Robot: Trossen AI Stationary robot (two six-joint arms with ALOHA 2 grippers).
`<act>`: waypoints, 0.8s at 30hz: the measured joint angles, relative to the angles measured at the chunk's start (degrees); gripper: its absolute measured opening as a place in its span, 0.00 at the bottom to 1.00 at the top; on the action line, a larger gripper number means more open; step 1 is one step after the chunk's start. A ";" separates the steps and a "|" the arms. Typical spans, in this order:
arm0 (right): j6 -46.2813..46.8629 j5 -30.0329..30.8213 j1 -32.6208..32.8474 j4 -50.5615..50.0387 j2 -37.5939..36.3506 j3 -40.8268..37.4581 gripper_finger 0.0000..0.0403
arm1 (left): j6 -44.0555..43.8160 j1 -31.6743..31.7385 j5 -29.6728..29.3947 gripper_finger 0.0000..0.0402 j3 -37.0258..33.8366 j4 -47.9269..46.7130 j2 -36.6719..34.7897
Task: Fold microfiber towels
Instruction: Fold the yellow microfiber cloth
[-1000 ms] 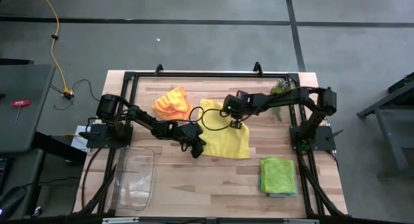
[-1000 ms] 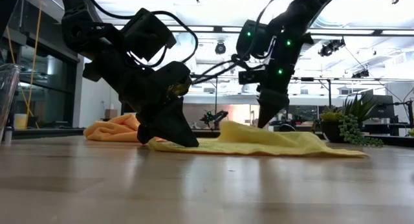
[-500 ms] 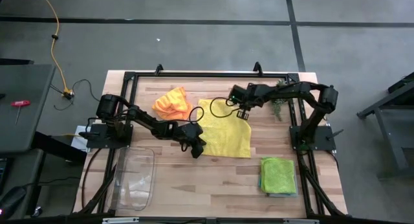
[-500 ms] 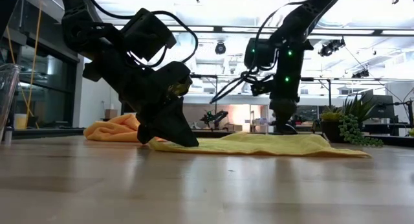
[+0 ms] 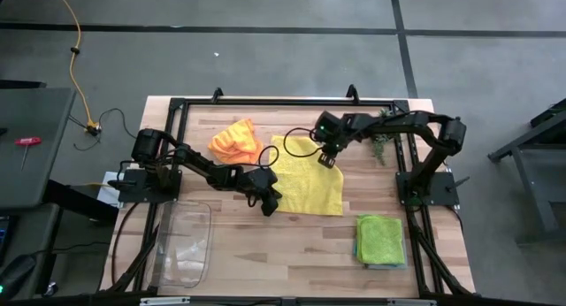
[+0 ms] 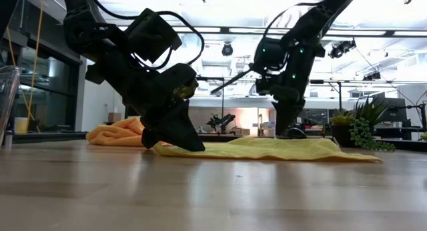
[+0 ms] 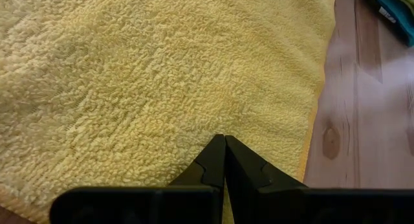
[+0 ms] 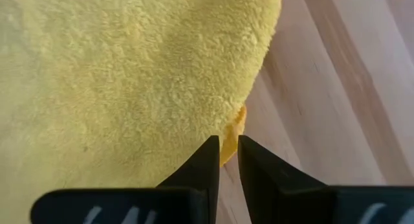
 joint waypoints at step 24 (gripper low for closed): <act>0.43 1.44 -0.13 2.36 2.36 -0.80 0.11 | -0.02 0.02 0.17 0.00 0.00 0.04 0.00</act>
